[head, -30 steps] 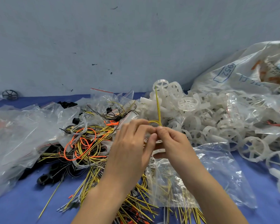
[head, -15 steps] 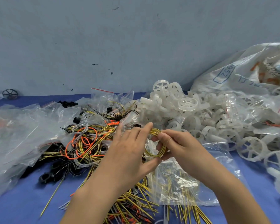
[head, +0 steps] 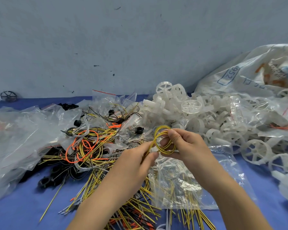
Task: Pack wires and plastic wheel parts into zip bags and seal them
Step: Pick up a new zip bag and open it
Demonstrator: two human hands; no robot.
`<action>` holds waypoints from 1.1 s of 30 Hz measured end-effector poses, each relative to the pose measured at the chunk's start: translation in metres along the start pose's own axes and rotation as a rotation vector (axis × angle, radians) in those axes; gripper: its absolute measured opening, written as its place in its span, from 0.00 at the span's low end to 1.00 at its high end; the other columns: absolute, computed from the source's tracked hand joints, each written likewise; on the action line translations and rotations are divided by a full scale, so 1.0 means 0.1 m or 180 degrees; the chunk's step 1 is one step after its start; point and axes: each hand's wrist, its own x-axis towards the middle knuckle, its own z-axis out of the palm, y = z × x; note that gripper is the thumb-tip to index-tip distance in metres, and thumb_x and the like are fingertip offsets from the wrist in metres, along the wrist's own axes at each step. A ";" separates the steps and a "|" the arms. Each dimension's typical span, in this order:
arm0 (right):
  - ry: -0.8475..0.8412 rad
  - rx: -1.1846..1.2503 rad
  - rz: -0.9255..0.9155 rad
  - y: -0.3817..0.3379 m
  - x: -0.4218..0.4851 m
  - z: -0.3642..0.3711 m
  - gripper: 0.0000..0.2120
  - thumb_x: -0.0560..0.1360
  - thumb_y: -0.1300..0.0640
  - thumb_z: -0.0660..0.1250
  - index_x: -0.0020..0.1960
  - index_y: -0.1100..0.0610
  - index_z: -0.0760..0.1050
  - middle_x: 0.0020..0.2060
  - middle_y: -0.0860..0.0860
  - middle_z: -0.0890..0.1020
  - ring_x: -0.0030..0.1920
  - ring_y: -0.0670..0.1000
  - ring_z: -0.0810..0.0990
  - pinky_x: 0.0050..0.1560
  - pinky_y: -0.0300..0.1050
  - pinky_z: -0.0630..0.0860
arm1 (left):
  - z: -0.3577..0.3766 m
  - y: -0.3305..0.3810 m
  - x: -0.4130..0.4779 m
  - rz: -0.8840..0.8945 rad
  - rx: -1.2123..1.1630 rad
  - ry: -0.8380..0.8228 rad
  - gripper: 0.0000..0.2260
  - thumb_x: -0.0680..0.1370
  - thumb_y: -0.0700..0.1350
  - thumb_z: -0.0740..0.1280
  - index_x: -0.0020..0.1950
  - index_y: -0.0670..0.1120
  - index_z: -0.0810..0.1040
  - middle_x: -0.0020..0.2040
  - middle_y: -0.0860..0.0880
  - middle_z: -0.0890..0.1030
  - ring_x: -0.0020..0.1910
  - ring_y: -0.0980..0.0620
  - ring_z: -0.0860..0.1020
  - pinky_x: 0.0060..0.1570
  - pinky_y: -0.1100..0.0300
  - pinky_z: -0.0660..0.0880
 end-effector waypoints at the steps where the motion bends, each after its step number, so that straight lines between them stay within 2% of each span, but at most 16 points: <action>1: -0.0004 0.0060 0.0029 -0.01 0.00 0.00 0.13 0.83 0.57 0.60 0.50 0.59 0.82 0.37 0.53 0.84 0.38 0.48 0.83 0.44 0.44 0.83 | -0.03 0.00 0.00 0.0039 0.0088 0.0043 0.06 0.82 0.52 0.60 0.53 0.60 0.75 0.36 0.62 0.76 0.31 0.61 0.73 0.30 0.66 0.64; 2: -0.0016 0.0086 0.0051 -0.01 0.00 -0.01 0.12 0.83 0.57 0.60 0.50 0.59 0.82 0.38 0.54 0.84 0.38 0.48 0.83 0.44 0.44 0.83 | -0.05 -0.01 0.00 0.0077 0.0160 0.0071 0.06 0.82 0.52 0.59 0.53 0.60 0.76 0.35 0.63 0.75 0.31 0.61 0.72 0.30 0.67 0.63; 5: -0.0048 0.0076 0.0097 -0.02 0.00 -0.01 0.12 0.83 0.58 0.60 0.51 0.59 0.82 0.37 0.54 0.83 0.37 0.47 0.82 0.42 0.43 0.83 | -0.12 -0.06 0.00 0.0068 0.0153 0.0058 0.12 0.83 0.53 0.56 0.63 0.59 0.75 0.34 0.63 0.74 0.31 0.60 0.71 0.31 0.66 0.62; 9: -0.0128 0.0121 0.0088 0.00 0.02 -0.01 0.12 0.83 0.58 0.61 0.50 0.57 0.82 0.36 0.53 0.83 0.37 0.47 0.83 0.41 0.42 0.82 | -0.18 -0.09 -0.03 -0.0066 -0.0006 0.0144 0.16 0.82 0.53 0.57 0.69 0.56 0.73 0.34 0.65 0.75 0.33 0.62 0.73 0.33 0.69 0.66; 12: -0.0164 0.0177 0.0141 0.03 0.02 0.01 0.12 0.82 0.55 0.61 0.48 0.54 0.83 0.38 0.53 0.84 0.39 0.49 0.83 0.41 0.42 0.82 | -0.19 -0.05 -0.05 -0.0027 -0.0008 0.0178 0.13 0.82 0.50 0.58 0.64 0.56 0.76 0.34 0.69 0.75 0.32 0.65 0.73 0.33 0.72 0.66; 15: 0.0003 0.0081 0.0235 0.04 0.03 0.00 0.15 0.82 0.49 0.60 0.45 0.51 0.83 0.40 0.51 0.85 0.39 0.49 0.84 0.40 0.43 0.82 | -0.23 -0.08 -0.07 -0.0144 0.0105 0.0239 0.10 0.81 0.51 0.58 0.54 0.54 0.79 0.33 0.66 0.75 0.31 0.63 0.72 0.31 0.68 0.65; 16: 0.0192 -0.0271 0.0182 0.06 0.03 -0.02 0.15 0.82 0.47 0.59 0.46 0.51 0.82 0.41 0.51 0.84 0.37 0.49 0.83 0.39 0.46 0.82 | -0.25 -0.11 -0.08 -0.0231 0.0141 0.0259 0.11 0.81 0.51 0.58 0.52 0.52 0.79 0.32 0.62 0.75 0.30 0.61 0.72 0.30 0.66 0.65; 18: 0.0515 -0.1442 0.0031 0.10 0.02 -0.06 0.14 0.81 0.42 0.58 0.47 0.49 0.77 0.39 0.48 0.82 0.36 0.51 0.81 0.39 0.52 0.79 | -0.33 -0.19 -0.11 -0.0433 0.0133 0.0232 0.12 0.82 0.51 0.58 0.51 0.49 0.80 0.30 0.56 0.74 0.28 0.58 0.71 0.31 0.62 0.66; 20: 0.0415 -0.2401 0.0014 0.14 -0.03 -0.05 0.15 0.79 0.36 0.58 0.47 0.47 0.73 0.37 0.45 0.80 0.36 0.48 0.79 0.37 0.49 0.76 | -0.41 -0.26 -0.12 -0.0685 -0.0014 0.0124 0.12 0.82 0.49 0.59 0.52 0.46 0.80 0.31 0.53 0.72 0.30 0.55 0.71 0.32 0.57 0.68; 23: -0.0068 -0.3164 0.0191 0.21 -0.11 0.05 0.21 0.73 0.29 0.58 0.52 0.46 0.67 0.40 0.43 0.78 0.40 0.46 0.78 0.38 0.46 0.73 | -0.50 -0.31 -0.14 -0.1053 -0.0352 -0.0045 0.10 0.82 0.46 0.59 0.53 0.48 0.80 0.32 0.53 0.72 0.28 0.58 0.70 0.29 0.67 0.67; 25: -0.0216 -0.3550 0.0197 0.27 -0.13 0.10 0.19 0.74 0.32 0.60 0.54 0.46 0.67 0.41 0.44 0.79 0.41 0.47 0.78 0.39 0.46 0.74 | -0.51 -0.30 -0.16 -0.1162 -0.0353 -0.0253 0.10 0.83 0.45 0.59 0.52 0.45 0.80 0.32 0.52 0.71 0.29 0.56 0.70 0.29 0.65 0.67; 27: -0.0211 -0.3635 0.0189 0.28 -0.14 0.10 0.11 0.77 0.39 0.60 0.53 0.46 0.70 0.42 0.45 0.81 0.41 0.49 0.80 0.43 0.47 0.77 | -0.49 -0.27 -0.18 -0.1137 -0.0131 -0.0539 0.12 0.83 0.45 0.58 0.48 0.40 0.77 0.32 0.51 0.71 0.30 0.54 0.70 0.32 0.59 0.67; 29: -0.0138 -0.3467 0.0202 0.28 -0.14 0.09 0.06 0.79 0.45 0.59 0.49 0.46 0.72 0.41 0.46 0.81 0.38 0.49 0.80 0.42 0.49 0.79 | -0.46 -0.23 -0.20 -0.1109 -0.0002 -0.0671 0.13 0.83 0.46 0.58 0.44 0.41 0.75 0.32 0.52 0.72 0.30 0.54 0.70 0.33 0.57 0.67; 33: -0.0005 -0.3040 0.0102 0.22 -0.17 0.11 0.06 0.78 0.47 0.61 0.43 0.45 0.72 0.36 0.45 0.80 0.36 0.44 0.78 0.36 0.46 0.77 | -0.37 -0.11 -0.17 -0.0976 -0.0046 -0.0758 0.11 0.83 0.47 0.58 0.45 0.44 0.76 0.31 0.53 0.72 0.30 0.55 0.69 0.33 0.59 0.66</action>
